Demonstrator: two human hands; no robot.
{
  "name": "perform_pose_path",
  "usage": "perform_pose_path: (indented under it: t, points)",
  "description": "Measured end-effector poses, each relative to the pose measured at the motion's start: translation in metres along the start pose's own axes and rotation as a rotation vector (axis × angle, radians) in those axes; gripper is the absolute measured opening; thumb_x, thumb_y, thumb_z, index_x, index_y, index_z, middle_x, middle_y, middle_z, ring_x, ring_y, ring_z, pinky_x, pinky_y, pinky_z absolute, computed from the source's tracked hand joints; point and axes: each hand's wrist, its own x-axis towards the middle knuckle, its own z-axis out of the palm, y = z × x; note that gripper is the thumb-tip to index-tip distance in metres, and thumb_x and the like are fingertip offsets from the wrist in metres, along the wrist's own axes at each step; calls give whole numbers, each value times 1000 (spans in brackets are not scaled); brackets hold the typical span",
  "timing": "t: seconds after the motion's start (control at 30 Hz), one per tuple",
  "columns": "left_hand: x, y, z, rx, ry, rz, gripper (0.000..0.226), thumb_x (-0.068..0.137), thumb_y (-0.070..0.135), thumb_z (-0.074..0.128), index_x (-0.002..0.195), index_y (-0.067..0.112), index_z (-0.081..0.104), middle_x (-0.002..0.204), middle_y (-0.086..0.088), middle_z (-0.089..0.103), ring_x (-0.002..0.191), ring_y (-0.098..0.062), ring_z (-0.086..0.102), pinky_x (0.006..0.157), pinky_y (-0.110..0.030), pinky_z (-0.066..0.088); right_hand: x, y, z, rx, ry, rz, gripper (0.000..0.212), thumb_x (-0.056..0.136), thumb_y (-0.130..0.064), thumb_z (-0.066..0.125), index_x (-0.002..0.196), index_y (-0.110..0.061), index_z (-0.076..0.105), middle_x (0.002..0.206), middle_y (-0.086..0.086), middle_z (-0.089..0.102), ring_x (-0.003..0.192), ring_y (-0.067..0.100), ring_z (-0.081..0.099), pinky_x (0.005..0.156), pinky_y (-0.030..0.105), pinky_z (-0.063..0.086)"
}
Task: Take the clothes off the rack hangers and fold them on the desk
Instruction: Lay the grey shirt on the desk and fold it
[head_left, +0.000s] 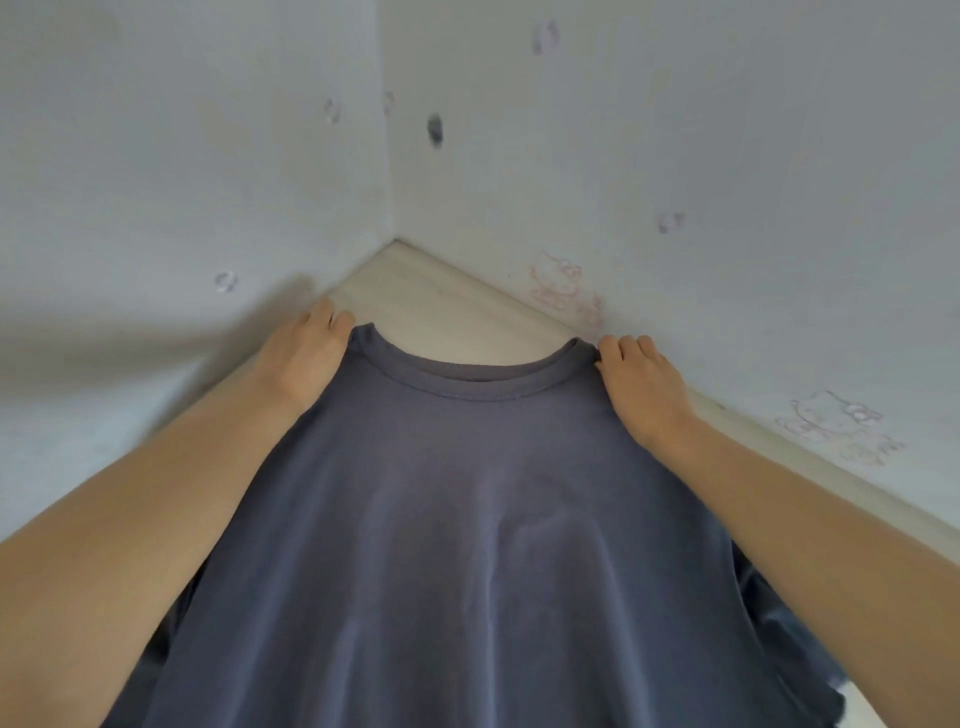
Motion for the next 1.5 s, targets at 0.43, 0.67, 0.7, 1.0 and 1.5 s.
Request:
perform_pose_path:
  t: [0.43,0.67,0.7,1.0,1.5]
  points:
    - [-72,92,-35,-348,-133,-383,33,90,23,58,120,8,60,123,-16,52,110,-40,45,85,-50,40,-85,4,-29,93,-208,-60,23,79,-2,64,102,-2,63,105,14,60,93,33,58,75,41,52]
    - [-142,166,-48,-311,-501,-419,77,95,64,25,155,27,-6,162,-11,-12,147,-42,-10,115,-60,7,-150,18,-39,85,-475,-80,52,99,-34,45,146,-14,38,151,12,35,139,36,33,115,48,29]
    - [-143,168,-45,-307,-514,-420,79,94,66,24,154,28,-11,161,-10,-17,146,-42,-15,115,-63,4,-152,21,-38,93,-531,-70,55,101,-38,37,152,-20,26,157,8,23,144,34,22,118,48,23]
    - [-105,158,-45,-214,-547,-438,72,96,63,25,154,34,-7,163,-1,-13,149,-33,-12,115,-63,0,-126,63,-35,295,-627,-108,56,103,-38,32,154,-25,14,162,-1,6,149,23,7,119,38,19]
    - [-153,384,-101,-462,-396,-352,67,99,55,12,155,19,17,163,-3,9,151,-25,2,122,-41,3,-150,157,-59,398,-676,303,60,96,-33,55,137,5,34,133,24,48,120,38,49,96,40,43]
